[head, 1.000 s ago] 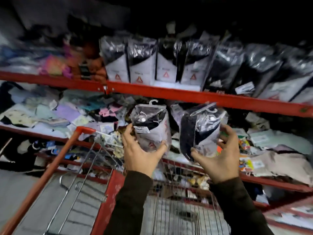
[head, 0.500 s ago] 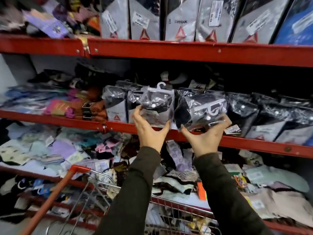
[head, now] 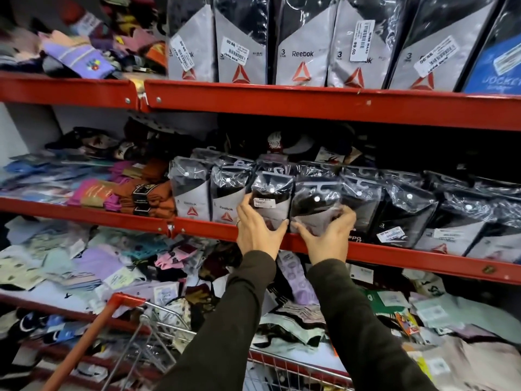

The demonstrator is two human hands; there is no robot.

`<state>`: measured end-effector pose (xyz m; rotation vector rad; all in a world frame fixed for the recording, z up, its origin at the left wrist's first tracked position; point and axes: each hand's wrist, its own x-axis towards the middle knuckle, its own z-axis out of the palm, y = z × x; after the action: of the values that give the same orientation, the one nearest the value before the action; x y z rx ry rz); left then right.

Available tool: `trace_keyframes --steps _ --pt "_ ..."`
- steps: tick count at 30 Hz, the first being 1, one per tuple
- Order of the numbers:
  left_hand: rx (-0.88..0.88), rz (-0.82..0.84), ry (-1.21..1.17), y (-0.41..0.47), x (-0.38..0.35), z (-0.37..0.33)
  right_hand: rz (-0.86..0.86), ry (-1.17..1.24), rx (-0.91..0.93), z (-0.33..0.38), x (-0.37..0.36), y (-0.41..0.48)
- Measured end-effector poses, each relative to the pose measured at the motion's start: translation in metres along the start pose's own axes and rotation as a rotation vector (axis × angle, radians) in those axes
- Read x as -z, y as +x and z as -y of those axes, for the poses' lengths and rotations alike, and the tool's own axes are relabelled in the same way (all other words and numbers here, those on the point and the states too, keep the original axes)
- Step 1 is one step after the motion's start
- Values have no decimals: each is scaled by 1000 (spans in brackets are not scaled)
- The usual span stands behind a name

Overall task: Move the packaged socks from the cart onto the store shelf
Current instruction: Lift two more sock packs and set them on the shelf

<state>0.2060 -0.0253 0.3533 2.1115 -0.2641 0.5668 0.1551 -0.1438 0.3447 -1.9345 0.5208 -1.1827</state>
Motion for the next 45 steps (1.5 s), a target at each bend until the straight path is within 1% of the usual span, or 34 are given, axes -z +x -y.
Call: trace_keyframes --steps 2,5,6,8,9,11,13,16,17,19,21,23,25,29,34,36,38,42,45 --pt "-1 41 38 3 1 -1 14 -36 27 -3 0 -3" --pt "-30 101 85 5 6 1 20 -23 45 -2 5 -3" --pt "-40 92 117 3 8 2 13 -29 53 -1 8 -3" --pt "-82 14 220 -3 11 5 -25 -52 111 5 16 -5" --pt "-125 -33 257 -5 13 6 -40 -61 167 11 19 -6" --pt "-286 -73 299 -2 19 3 -29 -86 294 26 25 -3" --pt "-474 6 375 12 28 -5 49 -136 405 42 27 10" --pt "-639 185 649 38 33 -19 245 -388 530 56 20 39" --pt "-656 235 708 45 30 -22 339 -469 530 58 16 49" --pt "-654 304 751 54 27 -26 514 -610 480 58 10 61" --pt "-654 315 749 58 24 -29 588 -750 482 54 8 65" --pt "-653 309 735 59 22 -31 570 -778 530 48 10 65" --pt "-642 292 715 56 21 -31 531 -725 578 43 14 63" --pt "-629 296 724 52 22 -31 520 -693 625 38 17 61" --pt "-616 301 791 49 27 -36 529 -715 622 42 21 59" --pt "-616 283 839 45 31 -37 522 -741 596 43 31 61" --pt "-621 264 822 39 33 -41 500 -745 568 41 49 68" --pt "-745 210 683 27 25 -64 422 -758 524 28 93 88" --pt "-834 235 604 17 3 -93 410 -820 437 10 127 105"
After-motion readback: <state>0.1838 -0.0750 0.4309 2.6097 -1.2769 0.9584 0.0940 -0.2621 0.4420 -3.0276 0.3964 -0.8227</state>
